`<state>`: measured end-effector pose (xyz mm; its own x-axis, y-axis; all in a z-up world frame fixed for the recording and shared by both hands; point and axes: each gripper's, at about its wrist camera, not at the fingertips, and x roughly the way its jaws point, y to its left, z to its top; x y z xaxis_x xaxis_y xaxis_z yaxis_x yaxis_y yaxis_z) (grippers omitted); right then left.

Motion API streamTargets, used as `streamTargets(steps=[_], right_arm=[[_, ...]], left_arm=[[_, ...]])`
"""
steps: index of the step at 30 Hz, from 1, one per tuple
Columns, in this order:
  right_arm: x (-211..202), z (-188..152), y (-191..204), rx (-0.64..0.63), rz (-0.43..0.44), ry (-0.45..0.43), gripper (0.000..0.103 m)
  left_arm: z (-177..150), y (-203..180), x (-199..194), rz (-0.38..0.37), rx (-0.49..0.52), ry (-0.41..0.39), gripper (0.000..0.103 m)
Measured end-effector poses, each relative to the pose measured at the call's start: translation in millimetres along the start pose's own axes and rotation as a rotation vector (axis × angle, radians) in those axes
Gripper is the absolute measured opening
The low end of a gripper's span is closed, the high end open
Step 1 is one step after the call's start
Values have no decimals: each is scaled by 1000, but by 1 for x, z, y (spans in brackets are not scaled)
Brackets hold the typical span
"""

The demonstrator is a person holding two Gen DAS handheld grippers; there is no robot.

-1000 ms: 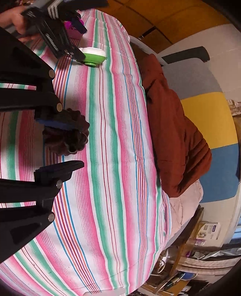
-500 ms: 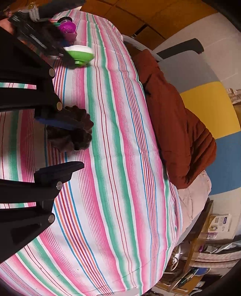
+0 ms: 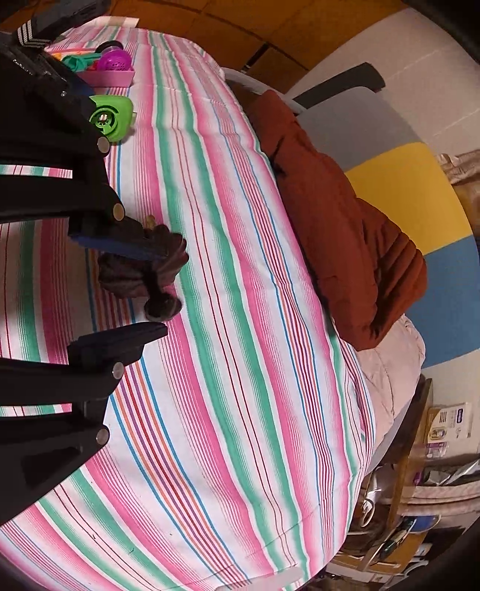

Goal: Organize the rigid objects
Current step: 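Grasp the green-and-white plug device with the left gripper while the right gripper holds the brown piece, then lift the green plug device with the left gripper while the right gripper carries the brown piece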

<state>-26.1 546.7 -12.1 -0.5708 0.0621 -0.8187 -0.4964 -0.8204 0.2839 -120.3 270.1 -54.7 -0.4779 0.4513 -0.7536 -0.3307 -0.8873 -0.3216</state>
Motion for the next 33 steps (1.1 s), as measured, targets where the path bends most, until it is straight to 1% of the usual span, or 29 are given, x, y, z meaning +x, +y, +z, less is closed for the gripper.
streamTargets(steps=[2,4,5,7,9,12,14,16,17,19,22,24,26,28,29,31,33], right_arm=[[-1,1,-1,14,21,-2,35],[-2,1,-1,17,33,-6,35],[-2,1,-1,18,40,-8,35],[-4,1,1,14,65,-15,38],[-6,1,4,6,87,-22,39],[-11,2,6,6,118,-42,39],[-13,4,6,10,130,-54,41],[-14,5,6,11,135,-61,42],[-15,5,6,12,135,-63,42],[-15,5,7,3,129,-62,42],[-18,6,4,14,83,-85,42],[-23,8,-8,67,51,-115,42],[-26,9,-25,150,25,-129,42],[-24,9,-46,251,5,-109,43],[-20,6,-57,310,7,-85,43],[-11,0,-77,433,62,-26,43],[2,-3,-90,533,157,35,43]], left_arm=[[-4,-4,-5,19,28,-11,98],[-9,-11,-7,82,94,-38,98],[-12,-14,-10,110,123,-59,100],[-17,-12,-15,152,142,-86,102],[-21,-12,-15,148,151,-74,102],[-24,-9,-12,172,178,-68,102],[-26,-6,-11,186,167,-62,102],[-26,-2,-7,170,134,-48,102],[-26,0,-5,159,118,-44,102],[-26,1,-8,148,122,-59,102],[-27,2,-10,150,119,-61,102],[-26,4,-12,142,107,-74,102],[-24,3,-12,133,101,-78,103],[-20,2,-9,141,101,-68,103],[-19,0,-9,143,104,-70,103],[-14,-6,-6,144,139,-76,103],[-11,-13,-1,164,199,-73,103]])
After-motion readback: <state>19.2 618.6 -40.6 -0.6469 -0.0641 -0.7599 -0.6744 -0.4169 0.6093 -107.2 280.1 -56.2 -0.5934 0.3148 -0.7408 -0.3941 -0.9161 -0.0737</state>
